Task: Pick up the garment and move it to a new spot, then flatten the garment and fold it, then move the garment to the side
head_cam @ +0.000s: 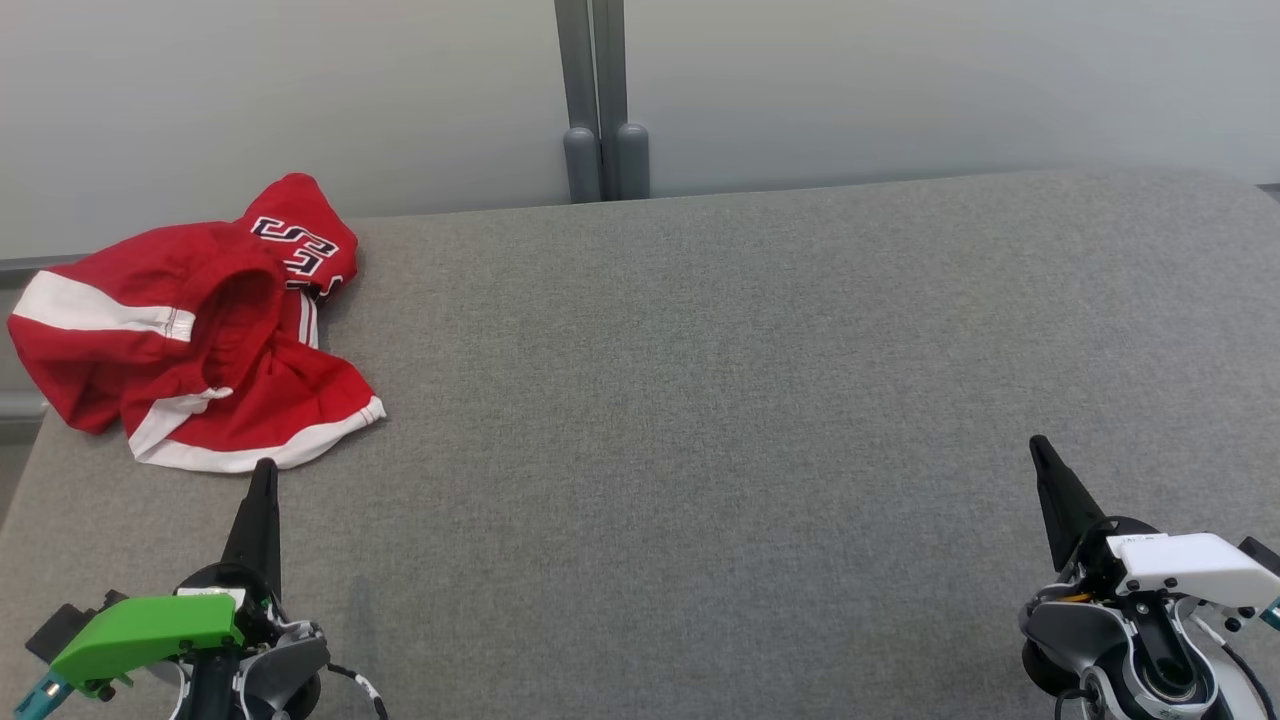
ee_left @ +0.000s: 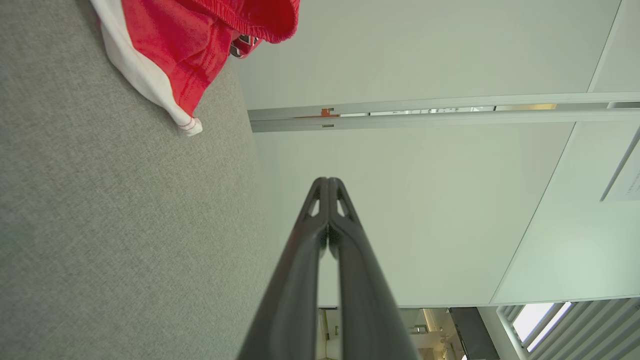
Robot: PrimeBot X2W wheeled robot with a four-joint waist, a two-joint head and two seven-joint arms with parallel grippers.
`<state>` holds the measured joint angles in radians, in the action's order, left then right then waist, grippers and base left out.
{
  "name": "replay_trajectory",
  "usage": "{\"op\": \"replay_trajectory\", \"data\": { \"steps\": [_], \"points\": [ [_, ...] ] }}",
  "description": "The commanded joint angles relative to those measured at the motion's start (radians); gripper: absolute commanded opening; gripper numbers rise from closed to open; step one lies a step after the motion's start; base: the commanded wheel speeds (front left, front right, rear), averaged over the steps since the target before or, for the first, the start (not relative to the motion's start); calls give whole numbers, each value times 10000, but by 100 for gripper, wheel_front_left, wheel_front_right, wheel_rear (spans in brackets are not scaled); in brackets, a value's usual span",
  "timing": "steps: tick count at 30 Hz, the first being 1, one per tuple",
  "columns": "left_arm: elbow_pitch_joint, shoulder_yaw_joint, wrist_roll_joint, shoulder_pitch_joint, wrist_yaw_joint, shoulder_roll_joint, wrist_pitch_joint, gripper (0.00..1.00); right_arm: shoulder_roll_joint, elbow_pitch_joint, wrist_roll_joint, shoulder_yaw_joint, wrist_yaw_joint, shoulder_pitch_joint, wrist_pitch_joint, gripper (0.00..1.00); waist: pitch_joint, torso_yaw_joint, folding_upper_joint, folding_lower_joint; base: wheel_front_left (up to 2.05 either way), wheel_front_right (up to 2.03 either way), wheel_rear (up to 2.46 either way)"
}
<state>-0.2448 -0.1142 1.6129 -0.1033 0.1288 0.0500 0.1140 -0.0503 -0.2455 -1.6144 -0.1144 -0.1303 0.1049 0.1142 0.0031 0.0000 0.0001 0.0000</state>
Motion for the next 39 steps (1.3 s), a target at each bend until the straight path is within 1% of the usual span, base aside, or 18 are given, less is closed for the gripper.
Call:
{"op": "replay_trajectory", "data": {
  "steps": [1,39],
  "points": [
    [15,-16,-3,-116,53,5,24,0,-4,20,38,2,-9,81,15,0,0,0,-1,0,0,0,0],
    [15,-15,-4,-116,53,5,26,0,-4,20,39,3,-9,82,15,0,0,0,-1,0,0,0,0]
  ]
}}
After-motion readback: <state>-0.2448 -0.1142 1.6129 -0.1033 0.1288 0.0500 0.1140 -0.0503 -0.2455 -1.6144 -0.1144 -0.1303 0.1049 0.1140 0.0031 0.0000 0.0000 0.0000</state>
